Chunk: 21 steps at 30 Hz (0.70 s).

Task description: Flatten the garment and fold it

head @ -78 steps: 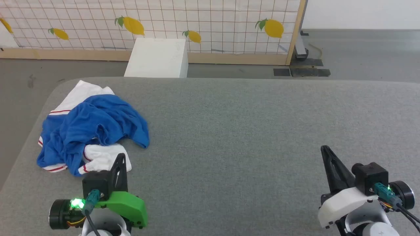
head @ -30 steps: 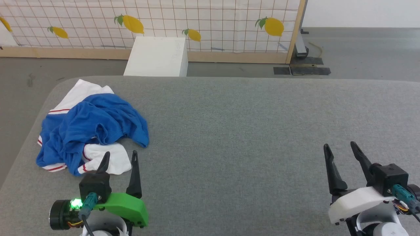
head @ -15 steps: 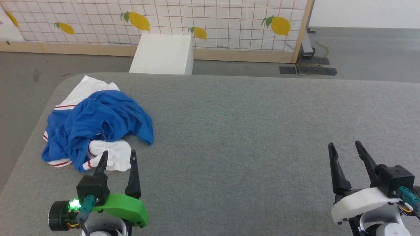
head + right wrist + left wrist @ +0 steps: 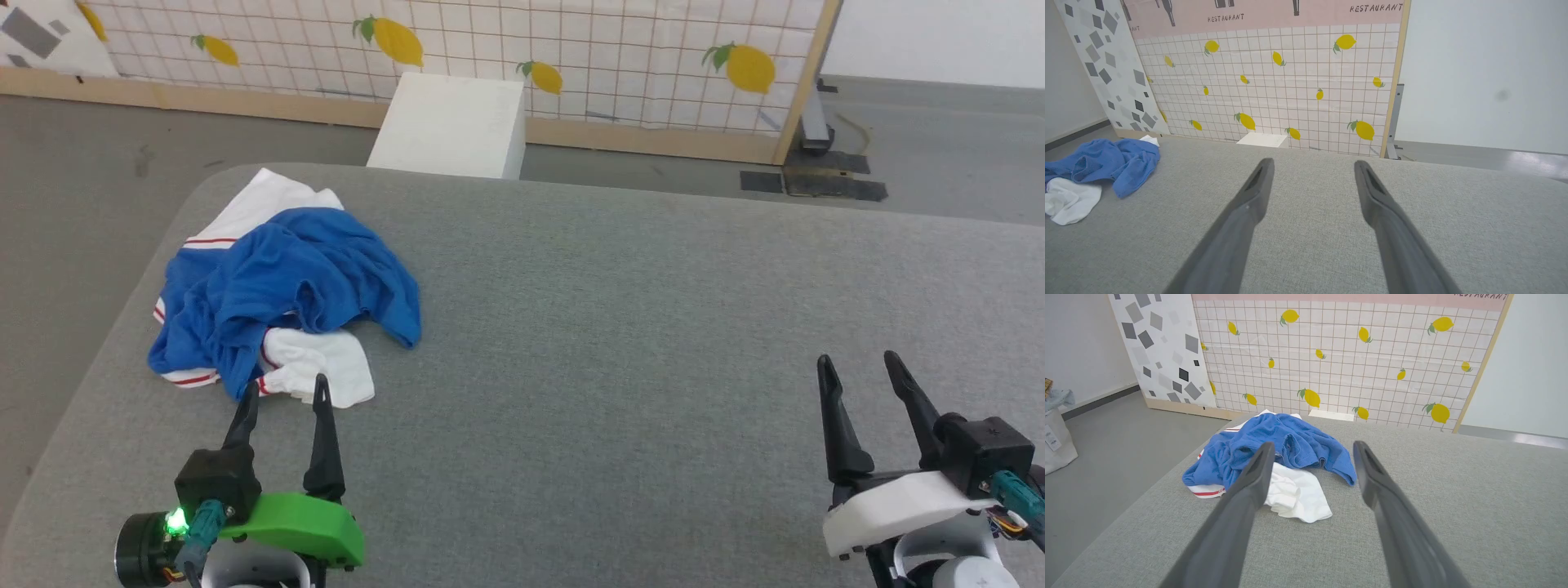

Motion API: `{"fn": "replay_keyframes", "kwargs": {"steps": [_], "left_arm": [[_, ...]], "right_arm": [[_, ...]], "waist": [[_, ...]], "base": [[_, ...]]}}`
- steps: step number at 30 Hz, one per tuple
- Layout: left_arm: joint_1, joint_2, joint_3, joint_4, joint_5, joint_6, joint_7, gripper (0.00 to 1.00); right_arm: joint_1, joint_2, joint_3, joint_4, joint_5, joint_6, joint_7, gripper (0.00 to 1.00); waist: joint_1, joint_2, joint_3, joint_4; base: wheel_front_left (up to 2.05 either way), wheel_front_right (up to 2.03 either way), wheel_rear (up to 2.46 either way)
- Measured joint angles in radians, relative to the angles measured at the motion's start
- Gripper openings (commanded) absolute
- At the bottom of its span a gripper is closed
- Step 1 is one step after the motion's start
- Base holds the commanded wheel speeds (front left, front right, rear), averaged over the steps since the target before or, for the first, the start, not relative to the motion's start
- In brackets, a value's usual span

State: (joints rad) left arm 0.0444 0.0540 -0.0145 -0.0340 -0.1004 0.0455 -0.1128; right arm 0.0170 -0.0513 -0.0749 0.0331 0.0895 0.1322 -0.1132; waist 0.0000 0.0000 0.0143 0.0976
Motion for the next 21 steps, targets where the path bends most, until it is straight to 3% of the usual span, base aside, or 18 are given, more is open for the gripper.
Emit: {"fn": "replay_keyframes", "kwargs": {"steps": [21], "left_arm": [[0.033, 0.000, -0.005, -0.012, -0.044, 0.019, -0.044, 1.00]], "right_arm": [[0.005, 0.000, 0.005, 0.026, 0.028, 0.000, -0.043, 1.00]], "waist": [[0.0000, 0.0000, -0.001, 0.133]], "base": [[0.00, 0.00, 0.00]]}}
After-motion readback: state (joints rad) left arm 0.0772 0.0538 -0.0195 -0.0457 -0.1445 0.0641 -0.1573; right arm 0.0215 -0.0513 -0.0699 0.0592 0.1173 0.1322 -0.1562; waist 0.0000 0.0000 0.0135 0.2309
